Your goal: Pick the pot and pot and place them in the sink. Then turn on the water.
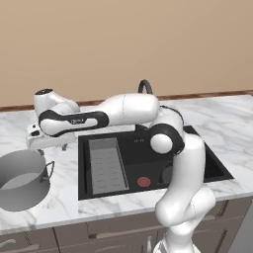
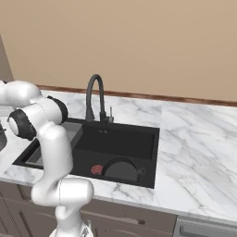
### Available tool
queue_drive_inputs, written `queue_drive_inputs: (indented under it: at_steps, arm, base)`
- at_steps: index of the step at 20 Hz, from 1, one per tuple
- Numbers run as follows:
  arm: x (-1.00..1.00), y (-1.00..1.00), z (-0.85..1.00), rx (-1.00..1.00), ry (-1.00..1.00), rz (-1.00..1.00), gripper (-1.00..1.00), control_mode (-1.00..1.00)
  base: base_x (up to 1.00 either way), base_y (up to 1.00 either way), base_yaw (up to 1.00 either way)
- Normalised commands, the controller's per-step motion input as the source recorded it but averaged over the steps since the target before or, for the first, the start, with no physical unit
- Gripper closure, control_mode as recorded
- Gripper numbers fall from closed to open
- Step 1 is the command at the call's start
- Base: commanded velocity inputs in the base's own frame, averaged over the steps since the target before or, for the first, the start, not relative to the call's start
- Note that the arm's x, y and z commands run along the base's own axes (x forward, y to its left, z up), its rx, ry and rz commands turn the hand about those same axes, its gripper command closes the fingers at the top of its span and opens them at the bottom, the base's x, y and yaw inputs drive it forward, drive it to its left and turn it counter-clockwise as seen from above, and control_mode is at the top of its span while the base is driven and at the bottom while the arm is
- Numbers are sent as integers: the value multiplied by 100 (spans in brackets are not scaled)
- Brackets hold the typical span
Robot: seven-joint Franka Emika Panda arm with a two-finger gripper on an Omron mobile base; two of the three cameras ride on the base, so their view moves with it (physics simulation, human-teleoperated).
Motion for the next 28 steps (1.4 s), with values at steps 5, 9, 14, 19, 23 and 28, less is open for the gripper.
queue_drive_inputs:
  at_steps: [5,9,14,19,23,28]
  arm:
    - [0,0,-39,36,0,0,-100,-100]
    - [-4,0,-53,28,0,0,-100,-100]
    - [-9,0,-49,22,-1,-2,-100,-100]
    - [0,0,-19,17,1,-4,-100,-100]
    - [0,3,0,11,10,-6,-100,-100]
    - [0,8,0,8,11,-4,-100,-100]
  base:
    - [0,0,0]
    - [0,0,0]
    - [0,0,0]
    - [0,0,0]
    - [0,0,0]
    - [0,0,0]
